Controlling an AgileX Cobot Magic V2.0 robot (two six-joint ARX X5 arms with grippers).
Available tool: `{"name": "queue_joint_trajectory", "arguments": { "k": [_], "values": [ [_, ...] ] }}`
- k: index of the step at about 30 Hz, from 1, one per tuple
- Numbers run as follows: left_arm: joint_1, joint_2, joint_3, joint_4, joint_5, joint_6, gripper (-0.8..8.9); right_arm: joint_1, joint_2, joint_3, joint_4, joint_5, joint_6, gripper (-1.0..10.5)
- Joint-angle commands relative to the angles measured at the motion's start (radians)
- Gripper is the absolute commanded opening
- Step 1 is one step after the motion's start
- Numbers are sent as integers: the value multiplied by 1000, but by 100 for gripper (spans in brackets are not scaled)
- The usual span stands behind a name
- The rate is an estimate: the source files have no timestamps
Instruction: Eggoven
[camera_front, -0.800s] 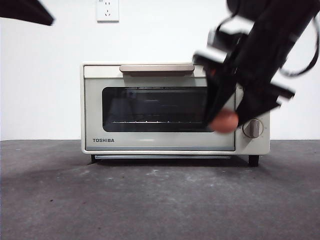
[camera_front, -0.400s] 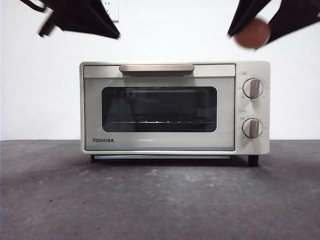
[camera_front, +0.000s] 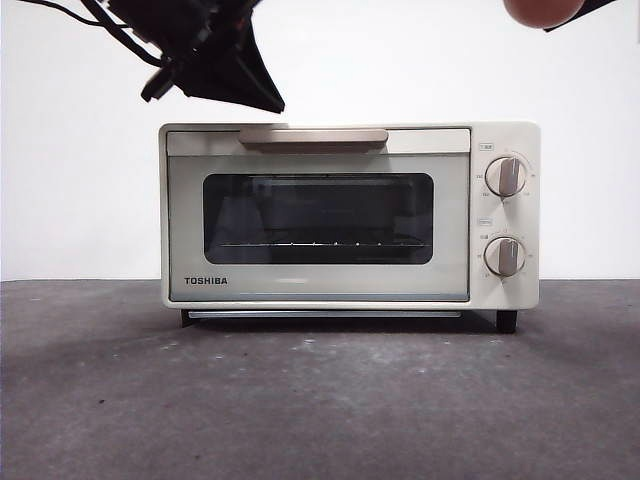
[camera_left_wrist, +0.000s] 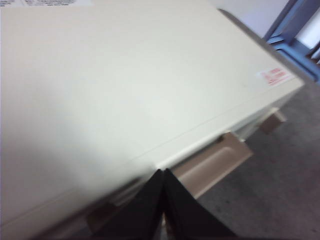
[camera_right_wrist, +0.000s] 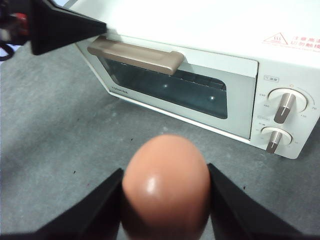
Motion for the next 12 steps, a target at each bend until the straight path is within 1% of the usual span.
{"name": "queue_joint_trajectory", "arguments": {
  "k": [1,12],
  "values": [
    [-14,37,27,6,-21,34,6,7,-4,15,9,2,-10,2],
    [-51,92,27,-13,-25,37,6,7,-5,15,9,1,-17,2]
  ]
}}
